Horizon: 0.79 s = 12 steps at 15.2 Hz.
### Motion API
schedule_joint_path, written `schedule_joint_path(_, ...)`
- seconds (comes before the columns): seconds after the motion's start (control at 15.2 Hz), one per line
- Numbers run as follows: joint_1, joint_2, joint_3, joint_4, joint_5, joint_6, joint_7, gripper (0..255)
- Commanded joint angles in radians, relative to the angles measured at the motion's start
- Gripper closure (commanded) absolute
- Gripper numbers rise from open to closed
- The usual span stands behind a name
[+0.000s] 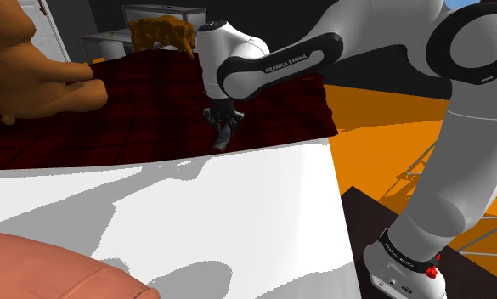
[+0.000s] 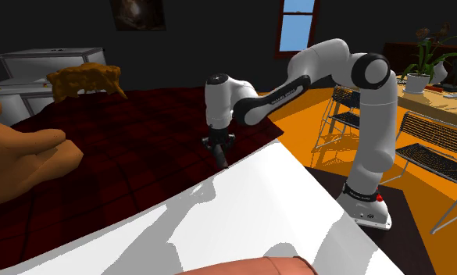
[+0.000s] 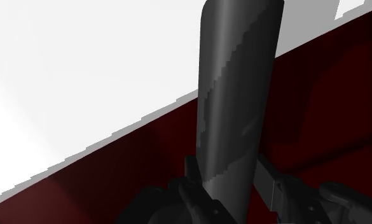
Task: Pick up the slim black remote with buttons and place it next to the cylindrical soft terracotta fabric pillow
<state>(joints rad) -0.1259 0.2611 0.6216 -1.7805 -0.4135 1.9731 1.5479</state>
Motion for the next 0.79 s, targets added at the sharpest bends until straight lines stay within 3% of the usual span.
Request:
schedule_joint_path(0.0,-0.002,-0.010,0.003,0.016,0.010,-0.022,-0.011,255)
schedule_joint_path(0.73,0.000,-0.039,0.013,0.128,0.042,-0.151,-0.056,255)
